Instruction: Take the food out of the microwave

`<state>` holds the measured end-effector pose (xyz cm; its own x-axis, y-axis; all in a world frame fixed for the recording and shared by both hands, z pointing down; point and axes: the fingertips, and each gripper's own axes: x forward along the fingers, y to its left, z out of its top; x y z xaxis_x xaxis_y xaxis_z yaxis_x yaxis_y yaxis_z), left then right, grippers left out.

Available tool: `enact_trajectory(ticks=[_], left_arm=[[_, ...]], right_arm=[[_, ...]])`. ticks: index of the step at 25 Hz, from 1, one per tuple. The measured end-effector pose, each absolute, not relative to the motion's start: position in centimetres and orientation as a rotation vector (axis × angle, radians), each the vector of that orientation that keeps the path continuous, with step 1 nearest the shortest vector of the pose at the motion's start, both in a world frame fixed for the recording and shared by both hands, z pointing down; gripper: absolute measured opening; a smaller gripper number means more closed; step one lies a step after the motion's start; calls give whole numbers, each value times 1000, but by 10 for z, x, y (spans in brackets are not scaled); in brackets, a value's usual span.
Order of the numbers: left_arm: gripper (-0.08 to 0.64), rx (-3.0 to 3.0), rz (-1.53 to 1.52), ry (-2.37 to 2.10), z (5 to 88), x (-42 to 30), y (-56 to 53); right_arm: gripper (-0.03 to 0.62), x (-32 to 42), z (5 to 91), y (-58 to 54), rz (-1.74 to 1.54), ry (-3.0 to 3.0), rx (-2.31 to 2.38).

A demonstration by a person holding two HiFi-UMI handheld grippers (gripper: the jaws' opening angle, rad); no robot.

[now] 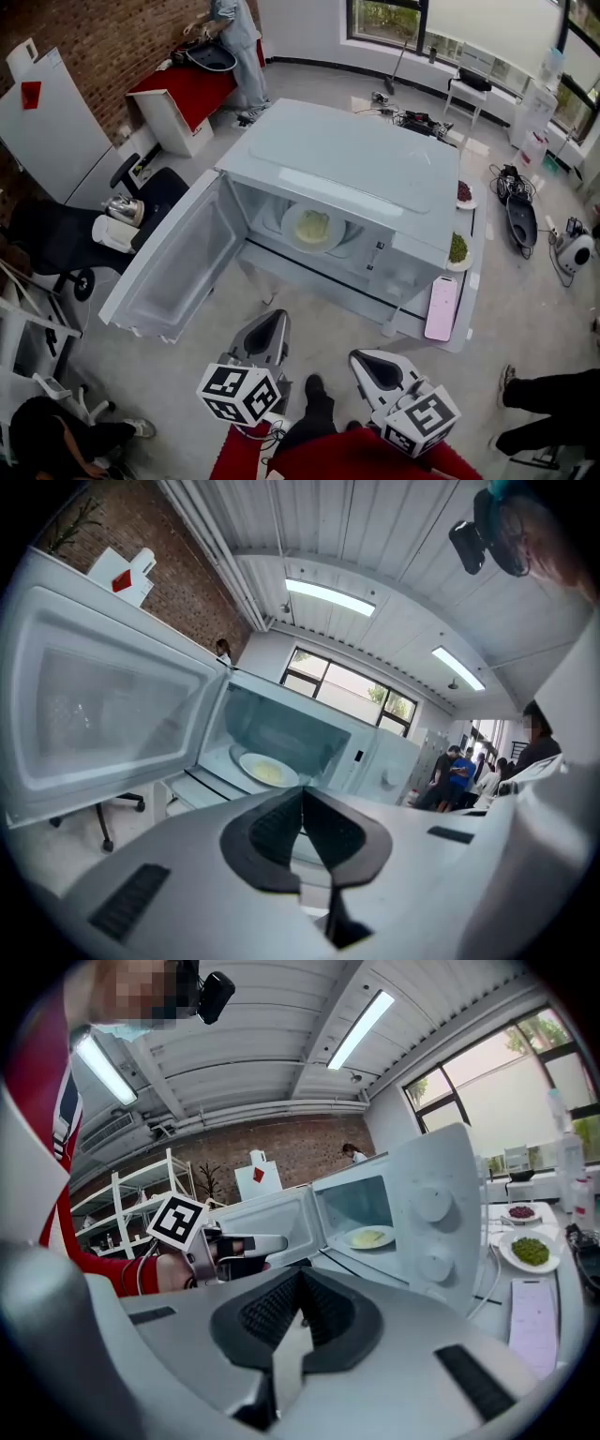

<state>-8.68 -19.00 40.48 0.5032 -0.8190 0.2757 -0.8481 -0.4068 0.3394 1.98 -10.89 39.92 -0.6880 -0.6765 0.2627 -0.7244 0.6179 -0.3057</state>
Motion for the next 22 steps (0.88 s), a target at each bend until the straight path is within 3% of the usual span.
enact_trajectory(ticks=[10,22], left_arm=[[11,2323,121,-1298,411,-92,-253],[83,2058,-26,-1080,462,-87,-308]], right_arm=[[11,-5,402,-162,614,-2667,1220],[11,-26,404,-194,526,-2651,1216]])
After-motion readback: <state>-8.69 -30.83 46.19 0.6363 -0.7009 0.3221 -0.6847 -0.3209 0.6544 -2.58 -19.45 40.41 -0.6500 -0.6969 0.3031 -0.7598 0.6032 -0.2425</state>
